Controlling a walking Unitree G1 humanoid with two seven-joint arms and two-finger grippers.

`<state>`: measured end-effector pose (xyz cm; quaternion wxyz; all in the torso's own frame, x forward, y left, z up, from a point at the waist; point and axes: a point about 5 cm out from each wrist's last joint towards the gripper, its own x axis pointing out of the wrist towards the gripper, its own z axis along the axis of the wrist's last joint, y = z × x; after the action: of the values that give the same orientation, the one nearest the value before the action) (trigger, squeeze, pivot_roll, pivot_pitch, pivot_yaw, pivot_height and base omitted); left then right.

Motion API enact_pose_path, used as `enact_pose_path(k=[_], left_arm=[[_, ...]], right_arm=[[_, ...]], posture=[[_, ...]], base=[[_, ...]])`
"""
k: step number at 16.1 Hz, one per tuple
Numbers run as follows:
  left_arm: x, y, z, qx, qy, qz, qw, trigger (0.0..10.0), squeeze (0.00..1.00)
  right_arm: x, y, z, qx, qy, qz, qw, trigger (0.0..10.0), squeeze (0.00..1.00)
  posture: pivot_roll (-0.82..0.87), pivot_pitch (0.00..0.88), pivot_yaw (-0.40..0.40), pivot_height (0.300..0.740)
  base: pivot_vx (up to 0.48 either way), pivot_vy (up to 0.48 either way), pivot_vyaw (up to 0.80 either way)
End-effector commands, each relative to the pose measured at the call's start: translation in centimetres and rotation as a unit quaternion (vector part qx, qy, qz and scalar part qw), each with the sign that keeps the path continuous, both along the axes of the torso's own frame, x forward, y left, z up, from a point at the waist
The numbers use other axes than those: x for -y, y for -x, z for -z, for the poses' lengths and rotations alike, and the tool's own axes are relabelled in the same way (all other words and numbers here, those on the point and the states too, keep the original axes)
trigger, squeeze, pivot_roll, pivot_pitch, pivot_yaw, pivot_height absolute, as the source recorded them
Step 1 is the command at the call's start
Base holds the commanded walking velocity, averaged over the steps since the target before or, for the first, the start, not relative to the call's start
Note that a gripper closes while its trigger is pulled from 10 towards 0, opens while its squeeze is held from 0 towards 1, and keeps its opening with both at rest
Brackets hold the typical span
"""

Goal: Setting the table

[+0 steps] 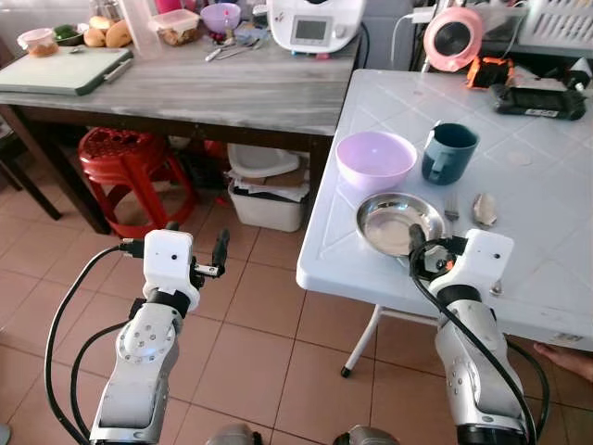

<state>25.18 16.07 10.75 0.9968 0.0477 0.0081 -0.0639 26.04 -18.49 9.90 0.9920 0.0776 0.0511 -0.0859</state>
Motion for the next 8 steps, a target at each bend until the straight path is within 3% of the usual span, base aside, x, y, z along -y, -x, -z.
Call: enact_pose_path(k=[1,6,7,8], left_arm=[[-0.14,0.07,-0.49,0.005,-0.007,0.005,1.000,10.0,0.00],[0.11,0.15,-0.48,0.000,-0.012,0.016,1.000,10.0,0.00],[0.17,0.12,-0.49,0.000,-0.012,0.018,1.000,10.0,0.00],[0.22,0.10,-0.52,-0.001,-0.012,0.020,1.000,10.0,0.00]], right_arm=[[-0.41,-0.07,0.22,-0.011,-0.017,-0.005,1.000,10.0,0.00],[-0.97,-0.07,0.69,-0.031,-0.066,-0.011,0.997,10.0,0.00],[-1.06,-0.14,0.76,-0.034,-0.077,-0.014,0.996,9.4,0.00],[-1.18,-0.24,0.74,-0.037,-0.087,-0.021,0.995,6.0,0.00]], posture=[[0.02,0.064,0.069,0.740],[0.02,0.066,0.073,0.740],[0.02,0.066,0.073,0.740],[0.02,0.065,0.074,0.740]], base=[[0.000,0.000,0.00],[0.000,0.000,0.00],[0.000,0.000,0.00],[0.000,0.000,0.00]])
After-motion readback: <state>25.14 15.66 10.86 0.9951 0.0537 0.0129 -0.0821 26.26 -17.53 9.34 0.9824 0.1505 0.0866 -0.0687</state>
